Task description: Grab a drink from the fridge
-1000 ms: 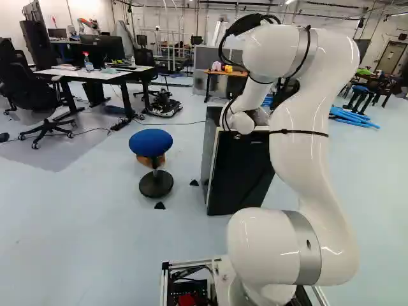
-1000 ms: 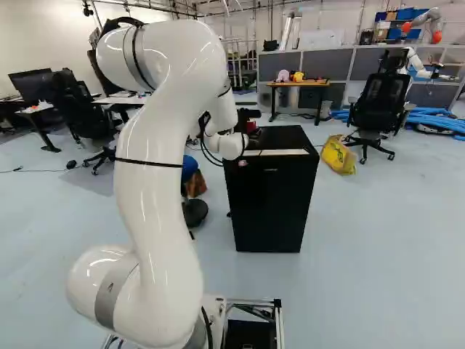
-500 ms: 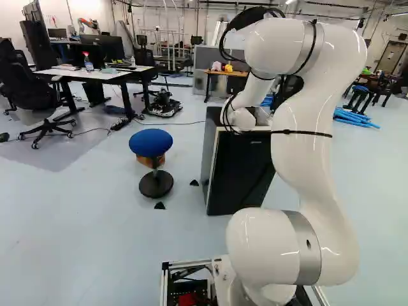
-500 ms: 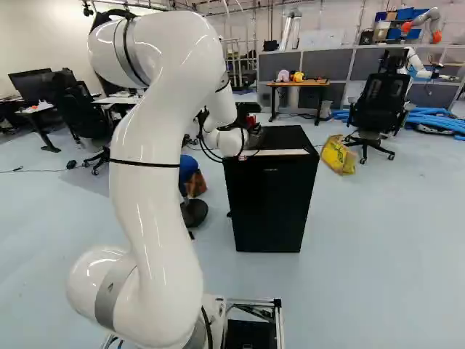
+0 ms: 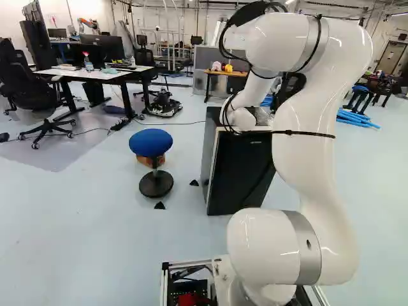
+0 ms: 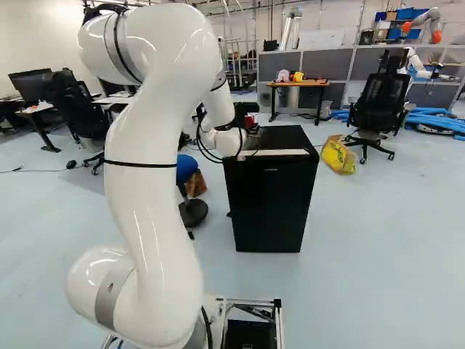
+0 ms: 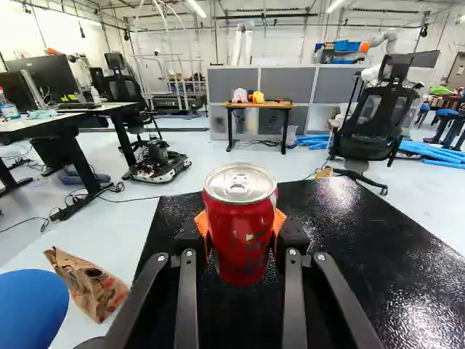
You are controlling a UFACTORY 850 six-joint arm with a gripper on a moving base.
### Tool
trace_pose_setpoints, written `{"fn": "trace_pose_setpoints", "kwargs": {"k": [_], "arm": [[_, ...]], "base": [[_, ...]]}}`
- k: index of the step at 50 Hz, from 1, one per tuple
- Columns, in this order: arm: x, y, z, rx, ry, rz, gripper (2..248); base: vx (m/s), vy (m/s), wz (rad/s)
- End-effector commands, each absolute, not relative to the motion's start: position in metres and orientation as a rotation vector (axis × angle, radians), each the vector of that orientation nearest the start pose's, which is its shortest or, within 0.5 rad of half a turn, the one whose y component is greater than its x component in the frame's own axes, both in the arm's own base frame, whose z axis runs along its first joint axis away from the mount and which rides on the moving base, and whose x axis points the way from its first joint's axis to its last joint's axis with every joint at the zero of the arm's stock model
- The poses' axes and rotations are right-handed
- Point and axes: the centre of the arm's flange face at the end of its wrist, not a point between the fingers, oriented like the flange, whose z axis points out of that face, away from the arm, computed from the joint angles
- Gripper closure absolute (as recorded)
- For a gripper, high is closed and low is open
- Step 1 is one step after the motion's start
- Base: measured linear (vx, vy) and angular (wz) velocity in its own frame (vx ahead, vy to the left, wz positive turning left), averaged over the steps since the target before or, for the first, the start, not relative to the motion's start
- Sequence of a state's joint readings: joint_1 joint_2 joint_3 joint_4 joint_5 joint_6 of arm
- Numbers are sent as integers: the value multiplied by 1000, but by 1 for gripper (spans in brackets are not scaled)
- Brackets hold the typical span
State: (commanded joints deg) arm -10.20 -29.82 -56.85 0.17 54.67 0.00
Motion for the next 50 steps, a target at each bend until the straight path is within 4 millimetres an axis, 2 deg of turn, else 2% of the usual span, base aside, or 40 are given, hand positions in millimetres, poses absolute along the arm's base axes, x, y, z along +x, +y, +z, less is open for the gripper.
{"fn": "trace_pose_setpoints", "kwargs": {"k": [26, 50], "arm": [[559, -86, 391, -2475, 194, -2084, 150], [494, -58, 401, -2496, 148, -2021, 150]], "base": [[0, 0, 0], [0, 0, 0]]}}
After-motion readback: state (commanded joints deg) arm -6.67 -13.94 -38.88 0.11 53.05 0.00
